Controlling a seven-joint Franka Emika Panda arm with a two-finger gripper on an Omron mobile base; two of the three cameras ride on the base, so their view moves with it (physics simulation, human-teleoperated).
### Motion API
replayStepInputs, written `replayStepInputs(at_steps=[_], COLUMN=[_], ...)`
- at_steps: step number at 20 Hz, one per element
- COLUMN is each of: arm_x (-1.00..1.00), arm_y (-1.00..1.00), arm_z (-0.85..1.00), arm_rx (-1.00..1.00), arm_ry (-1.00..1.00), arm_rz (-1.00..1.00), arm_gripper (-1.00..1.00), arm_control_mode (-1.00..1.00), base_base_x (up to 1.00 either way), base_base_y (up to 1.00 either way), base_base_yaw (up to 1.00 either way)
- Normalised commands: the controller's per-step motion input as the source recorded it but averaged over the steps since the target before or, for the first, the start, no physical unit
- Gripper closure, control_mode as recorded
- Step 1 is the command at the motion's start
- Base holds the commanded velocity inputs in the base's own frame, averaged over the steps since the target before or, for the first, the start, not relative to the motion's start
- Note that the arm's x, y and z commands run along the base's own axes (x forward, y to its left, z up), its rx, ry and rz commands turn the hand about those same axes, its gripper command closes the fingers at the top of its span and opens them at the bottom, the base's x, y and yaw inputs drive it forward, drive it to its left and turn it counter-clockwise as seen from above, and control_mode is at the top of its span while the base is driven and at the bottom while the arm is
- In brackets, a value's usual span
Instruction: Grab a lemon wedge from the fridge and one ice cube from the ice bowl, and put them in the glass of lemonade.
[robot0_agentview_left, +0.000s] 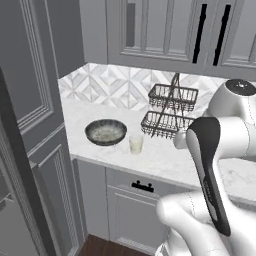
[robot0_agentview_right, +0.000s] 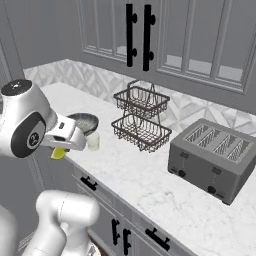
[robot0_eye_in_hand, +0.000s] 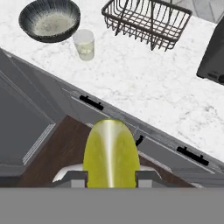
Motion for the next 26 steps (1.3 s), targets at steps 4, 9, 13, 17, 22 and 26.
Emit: replayStepInputs(at_steps=[4,9,13,17,22,26], arm_x=[0.00,0.00,0.21,1.00,1.00,1.00], arm_y=[0.00,0.00,0.05,0.57,0.71,0.16], arm_z=[0.00,0.00,-0.02,-0.11,-0.43,-0.90], arm_rx=[0.00,0.00,0.00,0.01,0.00,-0.04], arm_ry=[0.00,0.00,0.00,0.01,0.11,0.20], arm_rz=[0.00,0.00,0.01,0.19,0.07,0.00], arm_gripper=[1.00,1.00,1.00,1.00,1.00,1.00], arm_control_mode=[1.00,1.00,-1.00,-1.00,-1.00,-1.00], base_base_x=[0.89,0.05,0.05,0.00,0.00,0.00], base_base_y=[0.11,0.00,0.00,0.00,0.00,0.00], base_base_yaw=[0.00,0.00,0.00,0.00,0.00,0.00])
